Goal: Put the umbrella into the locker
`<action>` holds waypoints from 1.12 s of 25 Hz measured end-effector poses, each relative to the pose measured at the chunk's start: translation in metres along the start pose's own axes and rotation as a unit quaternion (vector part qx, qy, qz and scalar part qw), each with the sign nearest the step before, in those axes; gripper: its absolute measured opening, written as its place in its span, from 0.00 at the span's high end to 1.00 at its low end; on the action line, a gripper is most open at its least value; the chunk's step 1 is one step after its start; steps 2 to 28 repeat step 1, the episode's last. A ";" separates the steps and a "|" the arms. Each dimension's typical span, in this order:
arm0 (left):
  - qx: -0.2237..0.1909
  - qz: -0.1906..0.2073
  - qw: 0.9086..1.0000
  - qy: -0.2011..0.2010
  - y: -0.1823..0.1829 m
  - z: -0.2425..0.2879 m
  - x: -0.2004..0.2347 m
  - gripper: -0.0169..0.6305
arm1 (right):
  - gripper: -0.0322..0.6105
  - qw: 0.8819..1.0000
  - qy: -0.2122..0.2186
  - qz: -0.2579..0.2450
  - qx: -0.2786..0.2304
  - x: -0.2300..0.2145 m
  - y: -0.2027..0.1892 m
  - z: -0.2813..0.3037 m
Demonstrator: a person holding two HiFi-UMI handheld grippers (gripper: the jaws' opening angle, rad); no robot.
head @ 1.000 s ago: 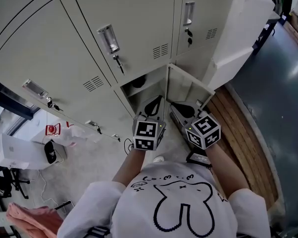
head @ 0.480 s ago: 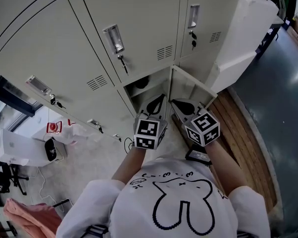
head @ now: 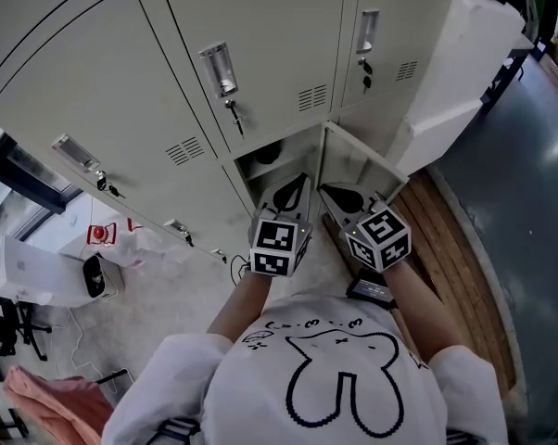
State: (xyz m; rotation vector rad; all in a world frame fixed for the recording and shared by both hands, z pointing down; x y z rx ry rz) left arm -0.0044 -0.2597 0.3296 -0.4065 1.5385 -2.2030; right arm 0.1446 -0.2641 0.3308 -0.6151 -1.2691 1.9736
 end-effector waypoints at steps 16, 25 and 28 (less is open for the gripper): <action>0.000 0.000 1.000 0.000 0.000 0.000 0.000 0.95 | 0.92 1.000 0.000 -0.002 0.001 0.000 0.000 0.000; 0.000 0.000 1.000 0.000 0.000 0.000 0.000 0.95 | 0.92 1.000 0.000 -0.002 0.001 0.000 0.000 0.000; 0.000 0.000 1.000 0.000 0.000 0.000 0.000 0.95 | 0.92 1.000 0.000 -0.002 0.001 0.000 0.000 0.000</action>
Point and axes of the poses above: the fingertips, and each gripper's own axes: z forward along the fingers, x to its left, y out of its top, the point moved 10 cm from there along -z, backward along the fingers, and after that the axes turned 11 degrees about x, right-handed, at the moved point
